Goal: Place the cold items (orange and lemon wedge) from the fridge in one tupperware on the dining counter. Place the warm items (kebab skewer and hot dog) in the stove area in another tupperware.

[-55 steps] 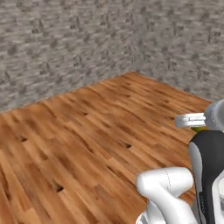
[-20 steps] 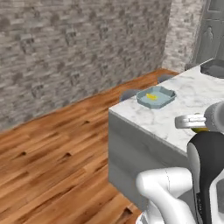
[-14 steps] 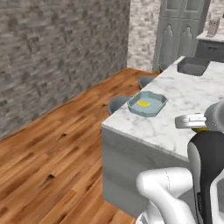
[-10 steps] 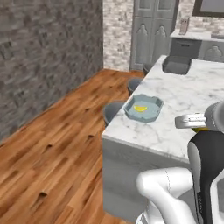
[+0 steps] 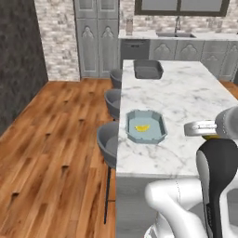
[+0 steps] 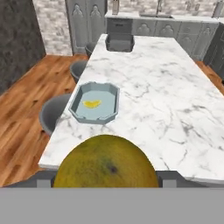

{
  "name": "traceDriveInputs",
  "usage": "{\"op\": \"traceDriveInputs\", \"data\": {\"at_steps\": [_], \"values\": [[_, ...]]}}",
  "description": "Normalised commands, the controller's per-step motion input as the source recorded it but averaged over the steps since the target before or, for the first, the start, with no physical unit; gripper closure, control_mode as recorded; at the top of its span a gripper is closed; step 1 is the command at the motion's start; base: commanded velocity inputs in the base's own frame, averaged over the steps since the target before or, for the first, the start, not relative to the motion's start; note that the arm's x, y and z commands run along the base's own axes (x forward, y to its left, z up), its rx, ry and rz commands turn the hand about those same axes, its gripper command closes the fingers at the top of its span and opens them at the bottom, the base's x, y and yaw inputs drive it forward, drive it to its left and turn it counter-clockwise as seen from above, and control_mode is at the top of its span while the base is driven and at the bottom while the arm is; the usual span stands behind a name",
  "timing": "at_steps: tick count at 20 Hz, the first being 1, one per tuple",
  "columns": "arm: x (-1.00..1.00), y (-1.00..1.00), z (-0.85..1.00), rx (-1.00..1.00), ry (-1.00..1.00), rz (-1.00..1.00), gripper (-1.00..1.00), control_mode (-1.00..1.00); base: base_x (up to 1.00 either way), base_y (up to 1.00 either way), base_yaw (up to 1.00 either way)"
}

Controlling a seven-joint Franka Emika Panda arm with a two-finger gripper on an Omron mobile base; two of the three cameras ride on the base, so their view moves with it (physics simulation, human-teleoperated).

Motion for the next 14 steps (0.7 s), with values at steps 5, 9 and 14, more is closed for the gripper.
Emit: {"op": "traceDriveInputs", "data": {"at_steps": [5, 9, 14], "values": [[0.2, 0.01, -0.01, 0.03, 0.02, -0.05, 1.0, -1.0, 0.8, 0.08, -0.31], [1.0, 0.31, -0.07, 0.11, 0.18, -0.11, 1.0, -1.0, 0.0, 0.0, 0.0], [1.0, 0.17, -0.16, 0.11, 0.26, 0.0, 1.0, -1.0, 0.0, 0.0, 0.0]]}}
